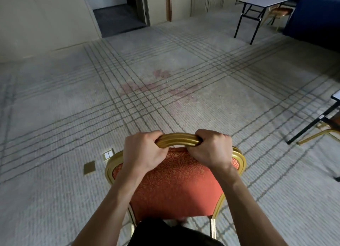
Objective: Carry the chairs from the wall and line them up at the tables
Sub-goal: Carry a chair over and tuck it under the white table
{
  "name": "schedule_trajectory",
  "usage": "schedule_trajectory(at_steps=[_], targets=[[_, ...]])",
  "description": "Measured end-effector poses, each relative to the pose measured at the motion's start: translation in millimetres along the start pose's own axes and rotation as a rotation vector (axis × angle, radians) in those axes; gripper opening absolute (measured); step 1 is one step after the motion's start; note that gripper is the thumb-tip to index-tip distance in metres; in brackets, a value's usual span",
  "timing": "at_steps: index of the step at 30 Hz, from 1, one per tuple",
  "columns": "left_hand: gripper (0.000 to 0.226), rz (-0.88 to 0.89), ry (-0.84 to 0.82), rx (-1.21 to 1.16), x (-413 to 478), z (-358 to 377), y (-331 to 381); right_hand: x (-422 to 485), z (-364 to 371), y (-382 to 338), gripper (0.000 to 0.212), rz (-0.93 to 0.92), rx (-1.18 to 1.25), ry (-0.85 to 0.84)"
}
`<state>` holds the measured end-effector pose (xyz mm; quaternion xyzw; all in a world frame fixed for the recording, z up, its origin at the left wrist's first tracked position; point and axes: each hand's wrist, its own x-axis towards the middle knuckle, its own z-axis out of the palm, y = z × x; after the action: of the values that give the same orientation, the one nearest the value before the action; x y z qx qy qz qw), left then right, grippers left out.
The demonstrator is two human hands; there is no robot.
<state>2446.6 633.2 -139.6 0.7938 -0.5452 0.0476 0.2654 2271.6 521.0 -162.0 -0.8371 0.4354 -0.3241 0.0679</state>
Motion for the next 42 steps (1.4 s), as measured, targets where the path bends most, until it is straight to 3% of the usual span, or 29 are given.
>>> schedule_trajectory(at_steps=[6,16,25,34,42], targets=[[0.014,0.028,0.036,-0.032,108,43,1,99,34,45,0.027,-0.033,0.025,0.034],[0.022,0.143,-0.017,-0.027,347,170,7,295,111,152,0.031,0.14,-0.114,0.005],[0.023,0.239,0.032,-0.116,548,243,31,471,138,233,0.03,0.183,-0.17,0.056],[0.024,0.317,0.07,-0.105,756,364,63,652,211,369,0.03,0.176,-0.171,0.106],[0.026,0.268,0.027,-0.088,918,437,97,807,255,470,0.029,0.16,-0.116,0.069]])
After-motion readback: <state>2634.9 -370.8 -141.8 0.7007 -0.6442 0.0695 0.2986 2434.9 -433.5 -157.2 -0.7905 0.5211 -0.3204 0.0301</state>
